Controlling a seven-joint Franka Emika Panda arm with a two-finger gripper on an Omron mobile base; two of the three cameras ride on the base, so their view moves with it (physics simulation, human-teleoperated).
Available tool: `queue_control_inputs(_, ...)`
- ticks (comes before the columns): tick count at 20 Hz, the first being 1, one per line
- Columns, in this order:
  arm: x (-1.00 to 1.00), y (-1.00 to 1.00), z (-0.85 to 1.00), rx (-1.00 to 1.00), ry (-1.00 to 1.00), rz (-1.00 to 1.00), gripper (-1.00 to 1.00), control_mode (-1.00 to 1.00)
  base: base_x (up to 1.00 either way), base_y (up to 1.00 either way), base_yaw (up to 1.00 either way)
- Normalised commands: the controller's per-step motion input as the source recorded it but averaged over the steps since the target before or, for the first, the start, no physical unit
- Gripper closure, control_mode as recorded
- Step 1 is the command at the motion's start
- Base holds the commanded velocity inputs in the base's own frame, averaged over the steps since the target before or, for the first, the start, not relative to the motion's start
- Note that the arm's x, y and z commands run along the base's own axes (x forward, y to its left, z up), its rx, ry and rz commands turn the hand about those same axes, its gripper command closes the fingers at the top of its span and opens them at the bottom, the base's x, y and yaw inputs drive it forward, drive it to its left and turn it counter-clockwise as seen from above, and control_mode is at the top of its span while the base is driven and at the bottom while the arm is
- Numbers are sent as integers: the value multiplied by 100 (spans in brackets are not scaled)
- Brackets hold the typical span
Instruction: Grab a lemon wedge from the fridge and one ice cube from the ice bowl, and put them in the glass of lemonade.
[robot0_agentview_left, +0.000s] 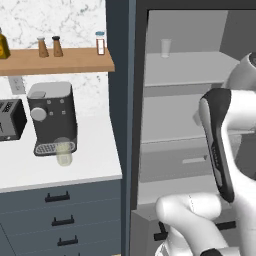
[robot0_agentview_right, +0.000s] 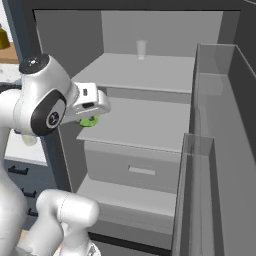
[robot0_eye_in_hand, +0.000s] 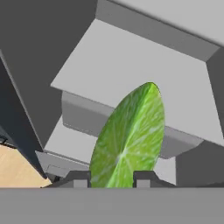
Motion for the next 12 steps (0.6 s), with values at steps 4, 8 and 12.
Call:
queue_control_inputs(4,-100,0,-30,0,6,0,100,-100,0,0,0)
queue_control_inputs(8,-77,1,-33,0,6,0,100,-100,0,0,0)
queue_control_inputs(12,-33,0,-10,0,1,0,100,-100,0,0,0)
